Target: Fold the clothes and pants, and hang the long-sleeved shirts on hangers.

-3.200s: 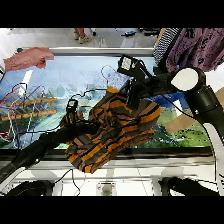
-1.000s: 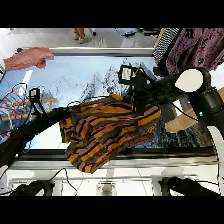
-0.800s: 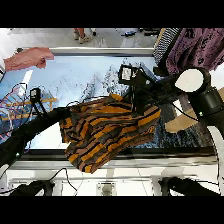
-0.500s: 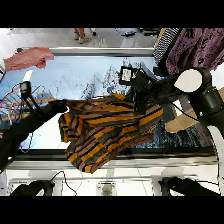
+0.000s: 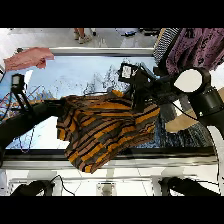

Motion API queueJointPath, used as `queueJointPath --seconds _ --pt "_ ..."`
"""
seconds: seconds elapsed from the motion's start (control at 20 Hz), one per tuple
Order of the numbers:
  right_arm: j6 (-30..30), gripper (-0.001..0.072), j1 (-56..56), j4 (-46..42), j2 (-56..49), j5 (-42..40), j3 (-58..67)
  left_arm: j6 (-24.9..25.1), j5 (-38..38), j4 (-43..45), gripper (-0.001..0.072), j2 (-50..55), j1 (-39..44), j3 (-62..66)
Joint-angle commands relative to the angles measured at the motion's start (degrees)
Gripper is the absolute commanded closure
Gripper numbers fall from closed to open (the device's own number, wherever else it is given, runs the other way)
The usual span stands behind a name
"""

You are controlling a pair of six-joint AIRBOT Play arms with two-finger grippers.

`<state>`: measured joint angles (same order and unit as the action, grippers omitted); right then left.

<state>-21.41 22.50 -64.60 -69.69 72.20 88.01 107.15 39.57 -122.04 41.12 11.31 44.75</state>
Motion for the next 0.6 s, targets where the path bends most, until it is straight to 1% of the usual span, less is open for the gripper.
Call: queueJointPath --seconds 0.0,0.15,0.3,0.55 --pt "-0.2 0.0692 -0.02 1.18 0.04 -1.38 0.02 -1.29 4.39 2.47 0.0684 2.49 0.02 -1.09" --pt "-0.17 0.0692 -0.02 -0.24 0.04 -1.68 0.04 -0.2 5.33 3.65 0.0684 3.65 0.02 -1.11" --pt "-0.15 0.0693 -0.02 -0.44 0.04 -2.62 0.04 -0.24 7.93 7.5 0.0684 4.28 0.0 -1.11" --pt "-0.17 0.0692 -0.02 -1.88 0.04 -2.49 0.04 -0.24 7.37 6.99 0.0684 4.33 0.0 -1.09"
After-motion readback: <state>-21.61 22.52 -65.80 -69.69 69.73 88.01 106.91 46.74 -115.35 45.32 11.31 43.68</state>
